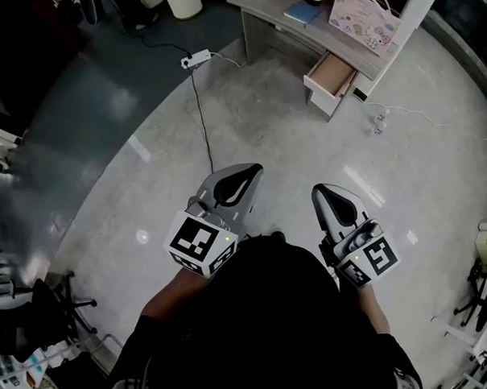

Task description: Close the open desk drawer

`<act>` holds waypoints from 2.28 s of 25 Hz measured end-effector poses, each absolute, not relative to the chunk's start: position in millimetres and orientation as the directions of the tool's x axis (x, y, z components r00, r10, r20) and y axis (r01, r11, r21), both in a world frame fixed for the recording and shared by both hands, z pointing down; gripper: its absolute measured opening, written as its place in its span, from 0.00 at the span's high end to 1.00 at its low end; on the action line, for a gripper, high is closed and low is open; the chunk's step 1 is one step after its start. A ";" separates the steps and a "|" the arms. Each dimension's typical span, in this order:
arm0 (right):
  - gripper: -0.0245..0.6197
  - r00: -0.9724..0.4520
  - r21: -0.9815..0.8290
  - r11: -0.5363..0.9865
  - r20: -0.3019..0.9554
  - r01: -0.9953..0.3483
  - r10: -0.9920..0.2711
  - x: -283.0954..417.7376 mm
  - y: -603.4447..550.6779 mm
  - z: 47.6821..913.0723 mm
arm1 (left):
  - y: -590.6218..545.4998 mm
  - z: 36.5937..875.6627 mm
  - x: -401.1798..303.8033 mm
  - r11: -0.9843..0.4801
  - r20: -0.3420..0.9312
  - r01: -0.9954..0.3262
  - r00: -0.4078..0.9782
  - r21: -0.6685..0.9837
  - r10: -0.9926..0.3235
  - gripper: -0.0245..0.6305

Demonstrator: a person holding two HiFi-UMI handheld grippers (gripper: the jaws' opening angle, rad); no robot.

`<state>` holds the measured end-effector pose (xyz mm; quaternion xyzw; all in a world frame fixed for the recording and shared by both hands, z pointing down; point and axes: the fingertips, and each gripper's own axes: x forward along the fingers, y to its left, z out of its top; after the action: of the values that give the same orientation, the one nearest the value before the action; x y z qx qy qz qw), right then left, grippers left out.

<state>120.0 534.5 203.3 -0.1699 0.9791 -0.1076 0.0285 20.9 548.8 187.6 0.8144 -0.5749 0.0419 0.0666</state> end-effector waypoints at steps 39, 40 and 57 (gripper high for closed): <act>0.81 -0.872 -0.336 0.813 0.052 -0.475 -0.487 -75.5 170.1 214.1 | 152.9 204.7 -173.4 -0.521 0.175 -0.846 0.534 0.117 -0.827 0.95; 0.81 -0.870 -0.350 0.807 0.055 -0.476 -0.490 -80.0 162.9 216.3 | 142.6 208.0 -174.5 -0.529 0.176 -0.839 0.544 0.125 -0.820 0.95; 0.80 -0.816 -0.411 0.720 0.117 -0.559 -0.566 -23.6 34.3 278.6 | 4.2 260.5 -113.3 -0.582 0.277 -0.799 0.600 0.153 -0.750 0.95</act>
<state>-23.6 34.3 278.6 -0.3034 0.9274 -0.2186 0.0082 -113.3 4.2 260.5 0.8847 -0.4377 0.0917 0.1316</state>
